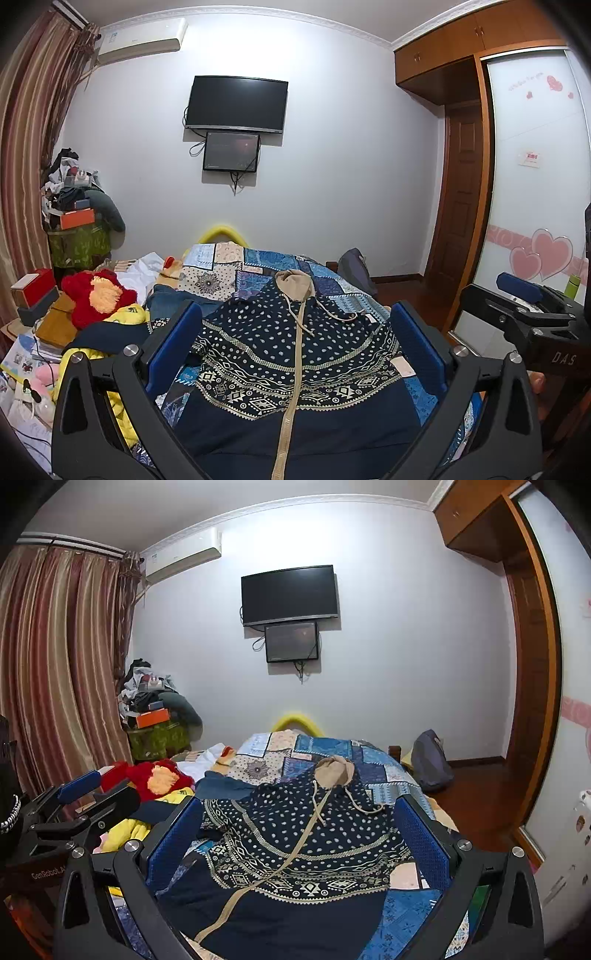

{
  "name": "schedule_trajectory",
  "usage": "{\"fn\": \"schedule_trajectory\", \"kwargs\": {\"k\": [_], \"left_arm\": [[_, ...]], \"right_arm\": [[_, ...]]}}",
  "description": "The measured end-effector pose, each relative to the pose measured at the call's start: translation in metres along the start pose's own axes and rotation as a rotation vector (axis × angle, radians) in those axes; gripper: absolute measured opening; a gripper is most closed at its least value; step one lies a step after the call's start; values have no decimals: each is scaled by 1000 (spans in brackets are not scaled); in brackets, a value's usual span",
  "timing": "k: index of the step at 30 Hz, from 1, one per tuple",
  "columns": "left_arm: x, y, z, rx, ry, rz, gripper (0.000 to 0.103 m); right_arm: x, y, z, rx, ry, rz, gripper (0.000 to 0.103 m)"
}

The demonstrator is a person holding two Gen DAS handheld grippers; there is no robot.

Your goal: Fold large clothes

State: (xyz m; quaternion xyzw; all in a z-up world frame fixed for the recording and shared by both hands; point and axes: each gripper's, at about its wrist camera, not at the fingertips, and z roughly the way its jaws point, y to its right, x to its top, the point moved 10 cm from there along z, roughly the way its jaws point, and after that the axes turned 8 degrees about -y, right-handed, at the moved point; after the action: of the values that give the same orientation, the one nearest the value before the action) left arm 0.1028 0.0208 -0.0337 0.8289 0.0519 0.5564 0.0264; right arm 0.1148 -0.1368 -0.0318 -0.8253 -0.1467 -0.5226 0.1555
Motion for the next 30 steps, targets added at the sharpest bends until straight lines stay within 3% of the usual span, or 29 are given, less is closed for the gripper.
{"fn": "schedule_trajectory", "kwargs": {"k": [30], "left_arm": [[1, 1, 1, -1, 5, 8, 103]], "right_arm": [[1, 6, 4, -7, -4, 11, 103]]}}
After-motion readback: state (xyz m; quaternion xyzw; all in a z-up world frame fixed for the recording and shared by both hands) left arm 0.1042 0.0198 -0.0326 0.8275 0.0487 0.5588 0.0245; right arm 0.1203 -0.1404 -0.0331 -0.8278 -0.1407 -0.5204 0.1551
